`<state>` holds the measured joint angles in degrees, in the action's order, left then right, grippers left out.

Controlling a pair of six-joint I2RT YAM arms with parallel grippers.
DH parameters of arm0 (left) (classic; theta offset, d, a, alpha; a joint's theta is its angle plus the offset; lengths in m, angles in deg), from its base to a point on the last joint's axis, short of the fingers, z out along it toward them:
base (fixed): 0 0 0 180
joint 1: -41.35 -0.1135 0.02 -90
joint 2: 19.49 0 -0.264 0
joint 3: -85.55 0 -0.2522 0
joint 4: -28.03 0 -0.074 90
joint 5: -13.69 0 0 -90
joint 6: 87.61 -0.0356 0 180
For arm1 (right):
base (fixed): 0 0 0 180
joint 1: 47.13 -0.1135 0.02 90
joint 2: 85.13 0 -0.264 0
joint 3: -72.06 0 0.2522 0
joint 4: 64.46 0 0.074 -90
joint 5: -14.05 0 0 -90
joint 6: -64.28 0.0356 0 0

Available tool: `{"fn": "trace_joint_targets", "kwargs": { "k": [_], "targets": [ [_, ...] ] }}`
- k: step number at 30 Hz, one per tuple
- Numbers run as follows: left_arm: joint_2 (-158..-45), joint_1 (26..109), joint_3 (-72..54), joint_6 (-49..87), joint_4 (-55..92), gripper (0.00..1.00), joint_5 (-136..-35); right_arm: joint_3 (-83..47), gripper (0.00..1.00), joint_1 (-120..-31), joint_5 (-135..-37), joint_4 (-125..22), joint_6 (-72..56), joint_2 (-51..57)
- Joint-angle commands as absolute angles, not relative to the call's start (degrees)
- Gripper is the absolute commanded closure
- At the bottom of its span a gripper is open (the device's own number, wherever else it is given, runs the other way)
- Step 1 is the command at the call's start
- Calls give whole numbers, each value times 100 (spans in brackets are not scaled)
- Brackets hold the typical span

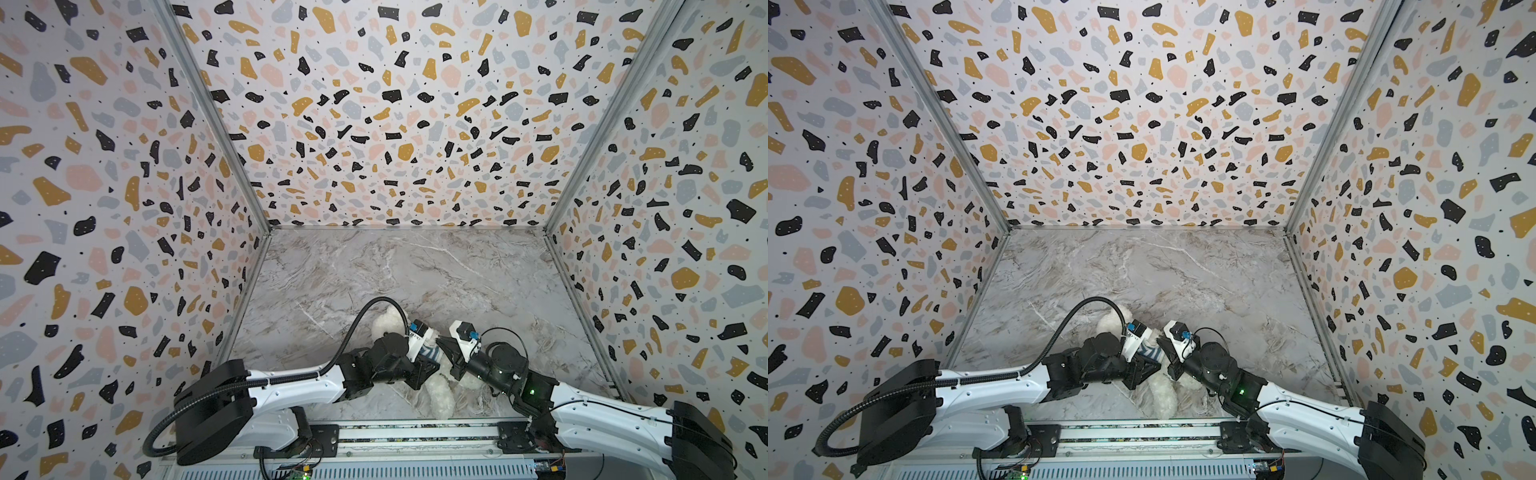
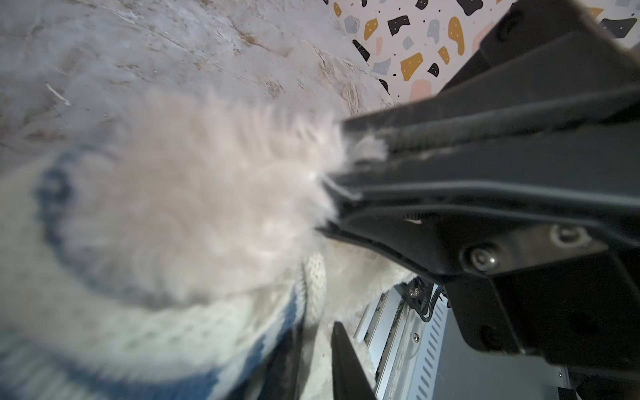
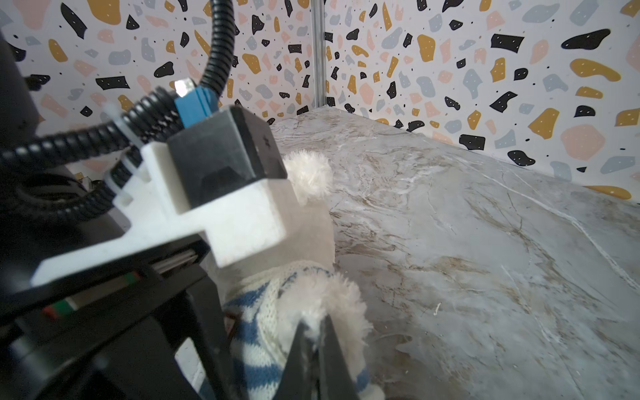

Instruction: Dress the teddy bear

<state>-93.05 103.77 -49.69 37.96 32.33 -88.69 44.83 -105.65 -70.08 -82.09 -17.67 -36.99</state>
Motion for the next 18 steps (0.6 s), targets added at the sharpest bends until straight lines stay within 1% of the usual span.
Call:
{"fn": "trace_joint_targets", "kwargs": {
  "k": [1, 6, 9, 12, 15, 18],
  "targets": [
    [-9316, 10404, -5058, 3834, 3629, 81, -8941, 4179, 100, -10607, -6866, -8495, -1737, -3799],
    [-8927, 10228, -5248, 3850, 3475, 81, -8698, 4168, 100, -10607, -6721, -8160, -1841, -4013],
    [-8700, 9955, -5490, 3920, 3491, 77, -8685, 4100, 100, -10605, -6620, -7794, -2029, -4264],
    [-8576, 9638, -5721, 3928, 3628, 76, -8697, 3922, 100, -10608, -6525, -7285, -2254, -4514],
    [-8664, 9386, -5855, 3952, 3993, 77, -8685, 3786, 100, -10602, -6406, -6893, -2381, -4771],
    [-9031, 9322, -5789, 3976, 4410, 77, -8777, 3624, 100, -10606, -6341, -6587, -2453, -4825]
  ]
}}
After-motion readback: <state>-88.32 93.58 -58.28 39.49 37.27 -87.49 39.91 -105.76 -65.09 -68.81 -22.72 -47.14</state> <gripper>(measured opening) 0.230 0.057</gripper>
